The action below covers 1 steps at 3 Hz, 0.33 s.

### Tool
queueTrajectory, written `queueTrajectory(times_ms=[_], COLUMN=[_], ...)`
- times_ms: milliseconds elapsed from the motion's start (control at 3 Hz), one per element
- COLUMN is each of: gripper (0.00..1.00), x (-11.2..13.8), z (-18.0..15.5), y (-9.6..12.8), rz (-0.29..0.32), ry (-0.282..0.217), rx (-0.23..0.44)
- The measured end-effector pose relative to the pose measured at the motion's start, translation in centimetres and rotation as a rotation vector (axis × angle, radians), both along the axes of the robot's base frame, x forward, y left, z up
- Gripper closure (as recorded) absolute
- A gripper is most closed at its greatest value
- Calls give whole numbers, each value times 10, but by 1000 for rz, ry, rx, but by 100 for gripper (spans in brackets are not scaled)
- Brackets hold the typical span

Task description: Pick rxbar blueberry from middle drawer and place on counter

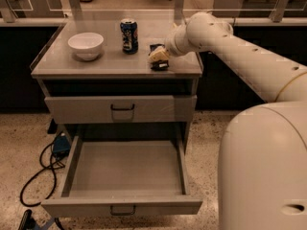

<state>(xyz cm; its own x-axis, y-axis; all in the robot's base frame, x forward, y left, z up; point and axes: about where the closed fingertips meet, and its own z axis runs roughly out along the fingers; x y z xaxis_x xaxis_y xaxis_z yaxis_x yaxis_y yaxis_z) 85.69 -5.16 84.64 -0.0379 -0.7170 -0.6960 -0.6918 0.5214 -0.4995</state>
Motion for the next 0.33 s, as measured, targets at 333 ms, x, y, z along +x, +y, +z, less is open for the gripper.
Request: queueTrajectory(times_ms=[333], gripper=[0], x=[0], z=[0], y=[0], rz=[0], ry=[0], rx=[0])
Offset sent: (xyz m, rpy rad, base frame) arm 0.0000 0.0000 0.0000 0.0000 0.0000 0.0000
